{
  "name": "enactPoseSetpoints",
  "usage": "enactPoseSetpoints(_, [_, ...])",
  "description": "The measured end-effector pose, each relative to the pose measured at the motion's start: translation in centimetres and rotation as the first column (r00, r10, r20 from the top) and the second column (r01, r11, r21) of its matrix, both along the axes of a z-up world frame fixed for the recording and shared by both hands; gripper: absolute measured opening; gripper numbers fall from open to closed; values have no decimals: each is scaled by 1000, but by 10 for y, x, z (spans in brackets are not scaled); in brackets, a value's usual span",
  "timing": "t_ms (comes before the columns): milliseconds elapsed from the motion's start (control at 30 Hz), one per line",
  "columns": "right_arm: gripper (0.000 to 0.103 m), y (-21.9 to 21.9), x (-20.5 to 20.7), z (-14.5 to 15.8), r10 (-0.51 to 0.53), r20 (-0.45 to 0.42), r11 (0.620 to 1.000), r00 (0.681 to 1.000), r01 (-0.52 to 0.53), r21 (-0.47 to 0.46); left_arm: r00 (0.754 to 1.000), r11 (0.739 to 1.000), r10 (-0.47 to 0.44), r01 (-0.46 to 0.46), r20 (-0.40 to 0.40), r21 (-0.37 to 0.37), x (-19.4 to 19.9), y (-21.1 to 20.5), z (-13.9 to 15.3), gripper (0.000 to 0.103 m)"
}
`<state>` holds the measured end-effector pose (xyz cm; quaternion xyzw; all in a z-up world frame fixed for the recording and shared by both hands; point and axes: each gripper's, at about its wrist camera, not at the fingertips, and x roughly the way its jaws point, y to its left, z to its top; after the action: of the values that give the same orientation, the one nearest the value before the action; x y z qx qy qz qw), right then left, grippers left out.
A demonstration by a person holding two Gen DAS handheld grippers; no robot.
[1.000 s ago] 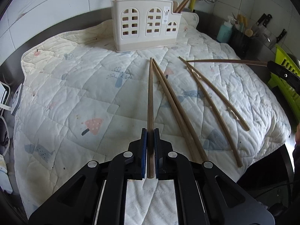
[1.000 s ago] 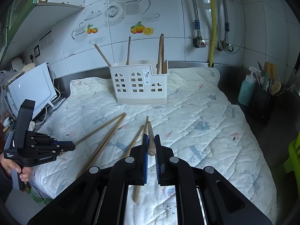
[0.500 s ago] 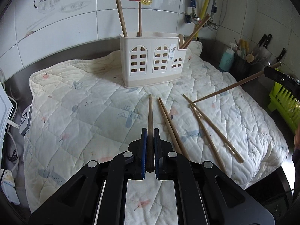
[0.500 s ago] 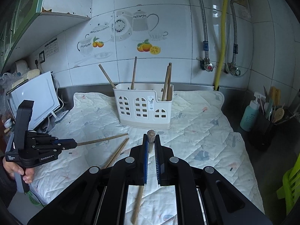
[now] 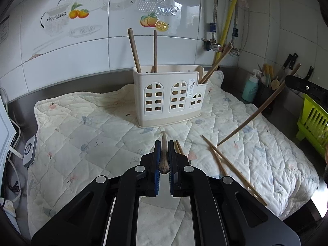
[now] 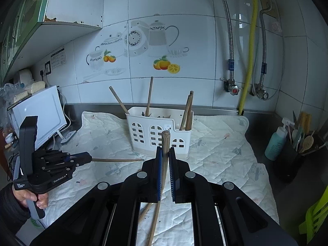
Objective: Organize utensils
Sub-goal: 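Lower the chopsticks into the white holder with both tools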
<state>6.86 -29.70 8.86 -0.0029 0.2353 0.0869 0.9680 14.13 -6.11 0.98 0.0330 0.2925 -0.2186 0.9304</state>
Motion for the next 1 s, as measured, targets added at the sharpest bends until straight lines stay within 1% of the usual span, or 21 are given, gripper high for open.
enactPoseSetpoints(167, [7,-1,8,15,6,20,1000,1000,-6,-16,1000,999,-12,12,-22,-29,9,5,12,5])
enactPoseSetpoints(300, [7,-1,17,42,34,54,999,998,-33,-21,998,998,-40,38,-37,-54,19,4,34,5])
enactPoseSetpoints(467, [7,1,37,79,50,91,998,995,-46,-51,997,997,-78,78,3,-27,29,-10,66,5])
enactPoseSetpoints(567, [7,0,52,98,60,103,997,993,-56,-46,995,995,-97,98,22,-29,36,-17,85,5])
enactPoseSetpoints(667, [7,-1,67,110,58,113,997,992,-53,-47,992,994,-107,109,61,-29,41,-24,106,5])
enactPoseSetpoints(767, [7,-1,85,117,34,116,998,993,-26,-65,988,993,-106,110,113,-32,47,-29,132,5])
enactPoseSetpoints(867, [7,-2,105,116,9,110,997,994,0,-74,982,993,-100,109,162,-52,54,-33,158,5])
enactPoseSetpoints(1000, [7,-5,130,108,-9,86,998,996,14,-65,968,992,-75,96,239,-76,65,-38,190,5])
